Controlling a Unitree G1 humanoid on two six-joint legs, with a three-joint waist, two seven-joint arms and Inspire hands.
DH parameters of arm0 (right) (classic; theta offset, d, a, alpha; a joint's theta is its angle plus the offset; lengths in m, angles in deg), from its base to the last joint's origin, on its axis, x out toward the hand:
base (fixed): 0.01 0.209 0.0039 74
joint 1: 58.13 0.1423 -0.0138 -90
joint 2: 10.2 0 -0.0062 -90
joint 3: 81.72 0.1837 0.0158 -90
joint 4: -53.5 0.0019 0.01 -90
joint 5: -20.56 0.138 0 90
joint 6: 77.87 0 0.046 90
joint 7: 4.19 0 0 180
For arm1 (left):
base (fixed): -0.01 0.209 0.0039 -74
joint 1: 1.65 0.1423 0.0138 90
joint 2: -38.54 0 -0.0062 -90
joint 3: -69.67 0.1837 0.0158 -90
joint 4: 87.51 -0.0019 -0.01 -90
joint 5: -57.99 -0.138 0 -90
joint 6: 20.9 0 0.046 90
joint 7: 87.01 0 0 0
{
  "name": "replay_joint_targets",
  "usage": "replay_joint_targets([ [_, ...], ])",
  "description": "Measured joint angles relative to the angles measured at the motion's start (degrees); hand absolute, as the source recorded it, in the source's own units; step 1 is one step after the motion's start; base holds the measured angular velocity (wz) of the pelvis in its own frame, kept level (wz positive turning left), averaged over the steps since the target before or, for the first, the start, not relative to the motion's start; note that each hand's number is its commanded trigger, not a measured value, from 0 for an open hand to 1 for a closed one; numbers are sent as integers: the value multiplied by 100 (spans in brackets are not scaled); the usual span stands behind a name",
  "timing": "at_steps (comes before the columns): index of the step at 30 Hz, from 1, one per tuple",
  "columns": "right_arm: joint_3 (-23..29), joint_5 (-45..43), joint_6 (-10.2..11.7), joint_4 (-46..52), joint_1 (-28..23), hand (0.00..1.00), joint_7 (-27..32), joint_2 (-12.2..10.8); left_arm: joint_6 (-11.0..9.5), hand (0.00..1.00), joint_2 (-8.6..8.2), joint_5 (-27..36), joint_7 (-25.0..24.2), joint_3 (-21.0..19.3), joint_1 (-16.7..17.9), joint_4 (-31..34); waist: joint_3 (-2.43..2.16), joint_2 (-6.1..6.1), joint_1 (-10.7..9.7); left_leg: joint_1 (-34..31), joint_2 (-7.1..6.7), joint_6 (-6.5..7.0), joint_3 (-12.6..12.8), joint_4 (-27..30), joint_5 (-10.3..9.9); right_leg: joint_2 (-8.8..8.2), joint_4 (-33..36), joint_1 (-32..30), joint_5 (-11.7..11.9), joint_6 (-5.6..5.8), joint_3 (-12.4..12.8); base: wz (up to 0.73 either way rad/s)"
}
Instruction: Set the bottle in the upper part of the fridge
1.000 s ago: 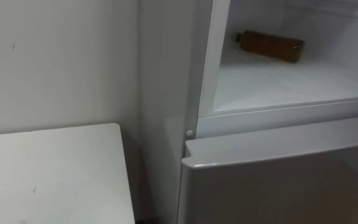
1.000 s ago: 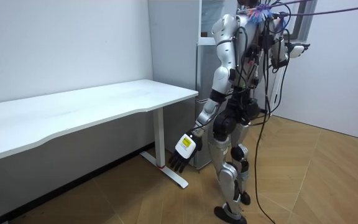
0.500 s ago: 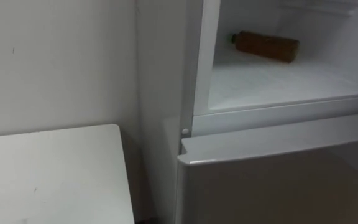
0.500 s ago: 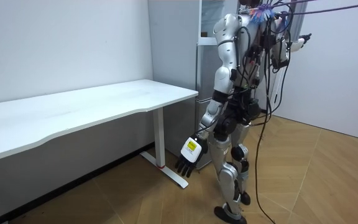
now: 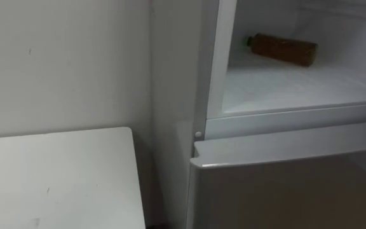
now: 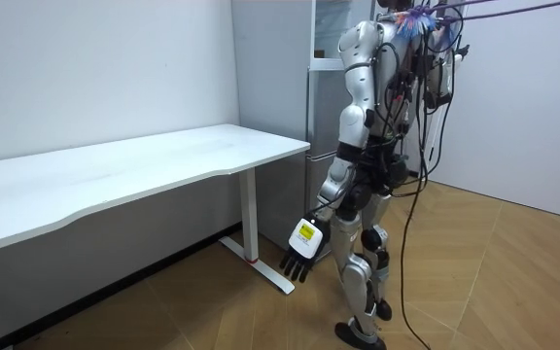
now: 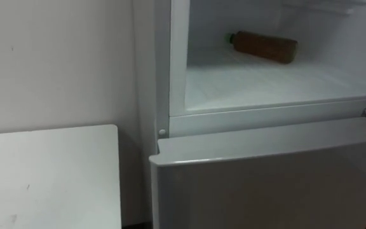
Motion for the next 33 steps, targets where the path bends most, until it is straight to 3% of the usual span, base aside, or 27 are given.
replay_joint_targets([
  [24, -231, -177, 0, 27, -12, 0, -84, 0, -20, 0, -2, 1, -2, -6, -198, 28, 25, -58, 56, 10, -10, 0, -25, -10, 0, 9, -10, 5, -6, 10, 18, 0],
  [33, -612, -175, 0, 233, -66, 0, -699, -4, -28, 0, 5, -4, -84, 286, -201, 182, 25, -41, 168, 11, 32, 0, -19, -10, 1, 36, -44, 28, 14, -20, 16, 0],
])
